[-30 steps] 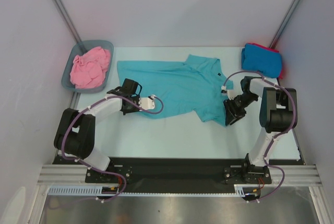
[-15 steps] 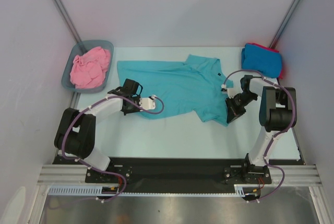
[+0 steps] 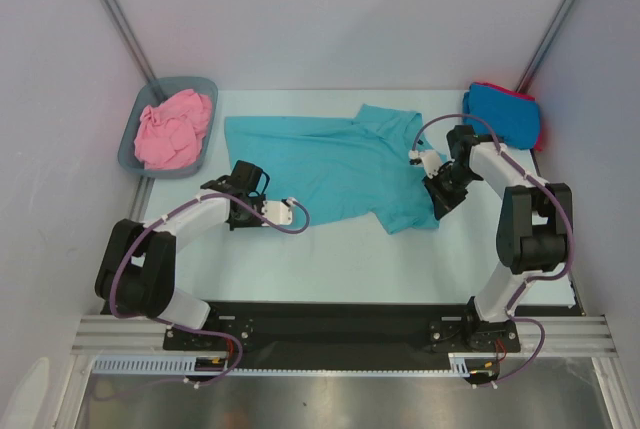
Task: Fold and stack the t-shirts
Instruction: Flatten the tshirt out
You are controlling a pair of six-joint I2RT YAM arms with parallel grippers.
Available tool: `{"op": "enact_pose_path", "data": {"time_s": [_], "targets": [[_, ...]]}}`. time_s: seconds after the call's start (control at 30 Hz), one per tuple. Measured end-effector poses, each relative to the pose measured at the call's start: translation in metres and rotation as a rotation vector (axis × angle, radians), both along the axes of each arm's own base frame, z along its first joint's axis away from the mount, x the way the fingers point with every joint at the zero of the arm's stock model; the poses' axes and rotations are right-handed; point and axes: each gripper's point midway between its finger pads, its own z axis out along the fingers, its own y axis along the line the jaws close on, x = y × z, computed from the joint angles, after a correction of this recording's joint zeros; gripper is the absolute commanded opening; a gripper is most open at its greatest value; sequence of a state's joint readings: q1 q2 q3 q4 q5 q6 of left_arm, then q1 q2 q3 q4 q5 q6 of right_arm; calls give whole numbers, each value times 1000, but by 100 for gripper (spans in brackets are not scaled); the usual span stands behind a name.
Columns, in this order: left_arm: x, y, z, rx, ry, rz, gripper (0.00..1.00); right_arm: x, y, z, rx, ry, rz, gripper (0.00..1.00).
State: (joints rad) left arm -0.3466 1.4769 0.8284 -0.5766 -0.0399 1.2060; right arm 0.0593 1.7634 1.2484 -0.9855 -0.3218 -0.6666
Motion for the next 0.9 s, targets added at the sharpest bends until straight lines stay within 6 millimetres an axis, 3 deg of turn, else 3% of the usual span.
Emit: {"op": "enact_pose_path", "data": {"time_s": [0.17,0.37,0.5,0.7,0.9], "targets": [[-5,4,-1,30,19,-40,0,-19,1,10,-61,-17,133,0],[-8,10,0,56,31,-79,0,-67,-31,-4,-187,46,260,0],[-11,18,-1,73,45,-99,0,-89,-51,-8,-261,48,348,0],[-21,29,-6,103,89,-139,0,-89,-66,-5,-334,18,417,0],[-43,36,-9,136,170,-206,0,-84,-69,-5,-351,2,436,0]]}}
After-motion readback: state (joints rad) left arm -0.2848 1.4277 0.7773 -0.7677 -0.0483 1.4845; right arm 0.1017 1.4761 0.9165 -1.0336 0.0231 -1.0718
